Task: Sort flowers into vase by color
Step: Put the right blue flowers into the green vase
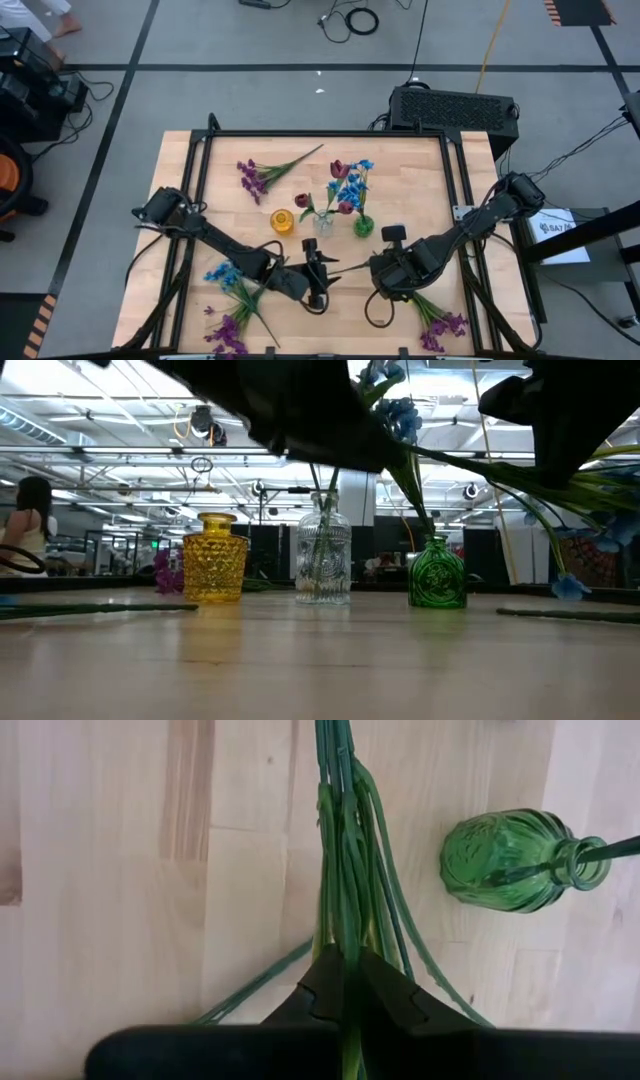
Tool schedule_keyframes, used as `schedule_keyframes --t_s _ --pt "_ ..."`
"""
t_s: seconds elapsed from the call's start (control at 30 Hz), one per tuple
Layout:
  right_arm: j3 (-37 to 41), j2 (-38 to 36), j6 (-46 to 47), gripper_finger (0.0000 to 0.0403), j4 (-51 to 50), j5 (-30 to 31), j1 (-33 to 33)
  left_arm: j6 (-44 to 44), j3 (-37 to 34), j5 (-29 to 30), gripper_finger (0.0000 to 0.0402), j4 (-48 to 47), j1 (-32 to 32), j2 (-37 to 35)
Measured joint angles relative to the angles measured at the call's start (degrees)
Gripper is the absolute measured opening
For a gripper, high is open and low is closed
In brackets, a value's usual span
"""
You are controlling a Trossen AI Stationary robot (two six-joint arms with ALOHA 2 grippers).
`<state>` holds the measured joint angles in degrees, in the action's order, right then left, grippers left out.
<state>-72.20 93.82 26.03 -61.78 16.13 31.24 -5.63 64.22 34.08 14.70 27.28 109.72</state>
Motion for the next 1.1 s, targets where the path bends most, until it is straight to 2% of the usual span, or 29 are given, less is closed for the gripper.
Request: schedule_keyframes --t_s 0.33,0.77,1.1 --pt "0.0 0.0 0.6 0.0004 -0.1 0.0 0.0 0.4 0.0 0.7 0.0212 1.6 0.1 0.1" --pt "0.0 0.0 2.3 0.0004 -0.1 0.0 0.0 0.6 0.0 0.7 0.0096 1.5 0.1 0.1" --pt "0.0 0.0 2.5 0.0004 -0.2 0.0 0.0 0.5 0.0 0.7 0.0083 2.2 0.1 0.1"
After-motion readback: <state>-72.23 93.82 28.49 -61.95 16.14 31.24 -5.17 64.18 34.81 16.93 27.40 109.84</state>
